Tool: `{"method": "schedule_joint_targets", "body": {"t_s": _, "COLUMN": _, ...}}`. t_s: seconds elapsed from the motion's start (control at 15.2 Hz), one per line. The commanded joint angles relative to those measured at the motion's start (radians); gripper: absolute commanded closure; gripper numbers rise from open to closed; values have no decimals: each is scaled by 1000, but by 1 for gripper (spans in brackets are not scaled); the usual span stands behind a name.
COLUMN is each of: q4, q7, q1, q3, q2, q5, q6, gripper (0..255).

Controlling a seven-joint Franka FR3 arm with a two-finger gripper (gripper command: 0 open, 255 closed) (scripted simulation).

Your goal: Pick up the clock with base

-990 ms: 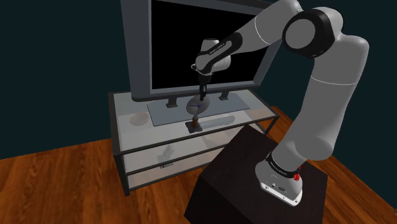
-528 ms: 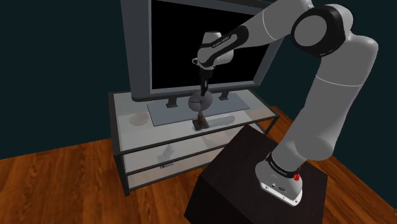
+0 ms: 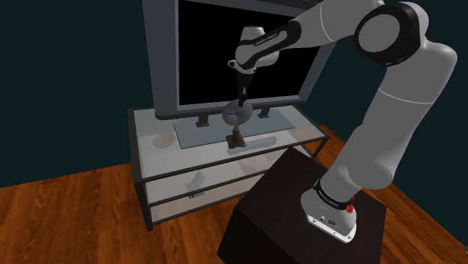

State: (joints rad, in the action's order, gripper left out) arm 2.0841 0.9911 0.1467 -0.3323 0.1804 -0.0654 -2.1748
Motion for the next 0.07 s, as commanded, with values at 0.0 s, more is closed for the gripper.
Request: {"method": "schedule_joint_targets", "body": {"t_s": 0.0, "q4": -3, "q7": -2, "q1": 1, "q3": 0, "q2": -5, "q5": 2, "q6": 7, "gripper": 255}}
